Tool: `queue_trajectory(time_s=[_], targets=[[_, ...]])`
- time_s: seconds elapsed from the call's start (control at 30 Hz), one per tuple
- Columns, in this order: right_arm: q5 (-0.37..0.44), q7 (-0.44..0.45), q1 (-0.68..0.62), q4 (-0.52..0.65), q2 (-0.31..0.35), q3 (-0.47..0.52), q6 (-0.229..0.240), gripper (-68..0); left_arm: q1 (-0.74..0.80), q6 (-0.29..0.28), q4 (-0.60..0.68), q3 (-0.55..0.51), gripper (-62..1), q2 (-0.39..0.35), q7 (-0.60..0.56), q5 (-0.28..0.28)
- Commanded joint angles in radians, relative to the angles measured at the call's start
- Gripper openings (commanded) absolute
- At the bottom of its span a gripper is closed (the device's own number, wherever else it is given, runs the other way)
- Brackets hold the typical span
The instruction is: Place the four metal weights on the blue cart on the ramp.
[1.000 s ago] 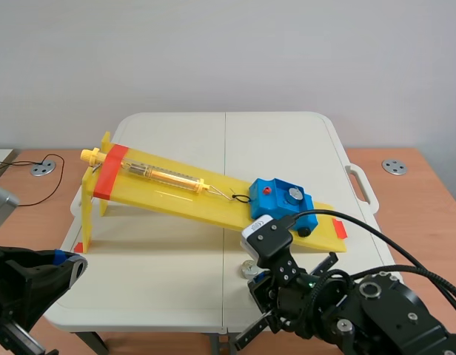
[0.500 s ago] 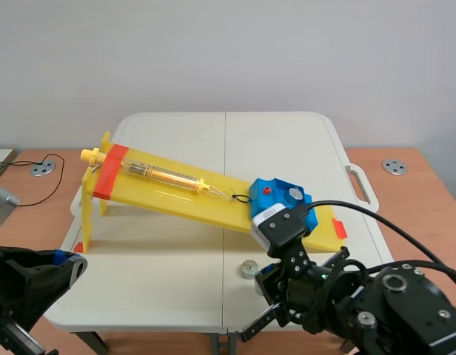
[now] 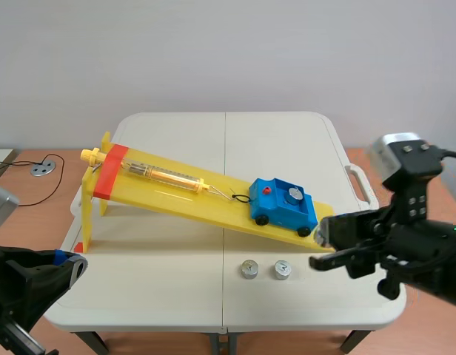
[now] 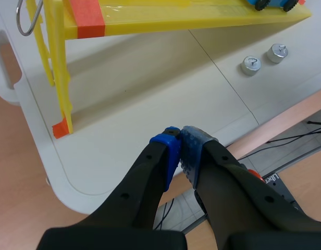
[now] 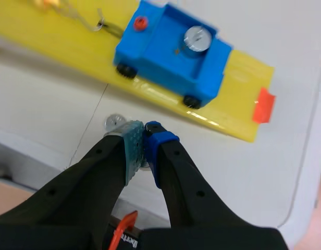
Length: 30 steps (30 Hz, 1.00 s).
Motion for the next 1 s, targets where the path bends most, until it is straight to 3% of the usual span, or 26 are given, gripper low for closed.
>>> queue_trajectory(time_s=[0.0, 0.13, 0.37, 0.57, 0.97], targets=[[0.15, 0.106, 0.049, 0.088, 0.025, 0.066, 0.025, -66.9, -0.02, -0.02, 0.066, -0.012, -57.7, 0.008, -0.097, -0.074], [0.184, 0.119, 0.078, 0.082, -0.027, 0.136, 0.025, -66.9, -0.02, -0.02, 0.066, -0.012, -57.8, 0.008, -0.097, -0.074], [0.187, 0.124, 0.2, -0.028, -0.117, 0.142, 0.029, -66.9, -0.02, -0.02, 0.066, -0.012, -57.8, 0.008, -0.097, -0.074], [0.187, 0.124, 0.311, -0.161, -0.15, 0.127, 0.075, -66.9, -0.02, -0.02, 0.066, -0.012, -57.7, 0.008, -0.097, -0.074], [0.156, 0.13, 0.495, -0.378, -0.203, 0.08, 0.085, -66.9, -0.02, -0.02, 0.066, -0.012, -57.7, 0.008, -0.097, -0.074]])
